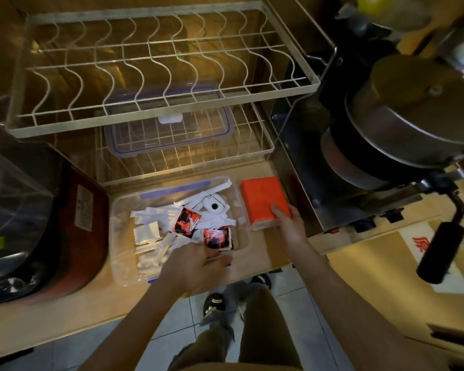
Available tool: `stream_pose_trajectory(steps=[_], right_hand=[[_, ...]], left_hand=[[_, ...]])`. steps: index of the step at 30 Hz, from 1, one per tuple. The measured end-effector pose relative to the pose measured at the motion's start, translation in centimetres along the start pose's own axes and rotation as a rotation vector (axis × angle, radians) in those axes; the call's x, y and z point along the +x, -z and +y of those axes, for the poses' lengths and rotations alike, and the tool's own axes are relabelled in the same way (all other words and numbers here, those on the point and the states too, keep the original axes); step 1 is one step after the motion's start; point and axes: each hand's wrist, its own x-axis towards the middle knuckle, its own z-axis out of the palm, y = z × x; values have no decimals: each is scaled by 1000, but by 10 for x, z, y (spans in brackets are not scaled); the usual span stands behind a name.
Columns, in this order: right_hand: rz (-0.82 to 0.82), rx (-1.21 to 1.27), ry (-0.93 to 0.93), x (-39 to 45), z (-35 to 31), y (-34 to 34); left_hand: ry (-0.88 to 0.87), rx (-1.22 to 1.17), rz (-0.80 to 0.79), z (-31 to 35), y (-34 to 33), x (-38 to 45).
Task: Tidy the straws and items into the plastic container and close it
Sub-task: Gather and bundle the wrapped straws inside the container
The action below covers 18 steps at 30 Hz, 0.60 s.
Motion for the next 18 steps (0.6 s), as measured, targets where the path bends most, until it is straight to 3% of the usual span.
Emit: stream_pose_trajectory(steps=[7,12,15,18], right_hand=[[129,-474,219,4,-9,-17],[121,-653,676,-23,-27,-31],[-86,-688,836,-40,-31,-46],[-448,-954,763,-39,-26,-64]], left_hand=[[-6,63,-11,-4,0,7],[55,-68,-100,0,7,7],[96,-310,-35,-4,17,10],[189,-264,198,-15,22,18]])
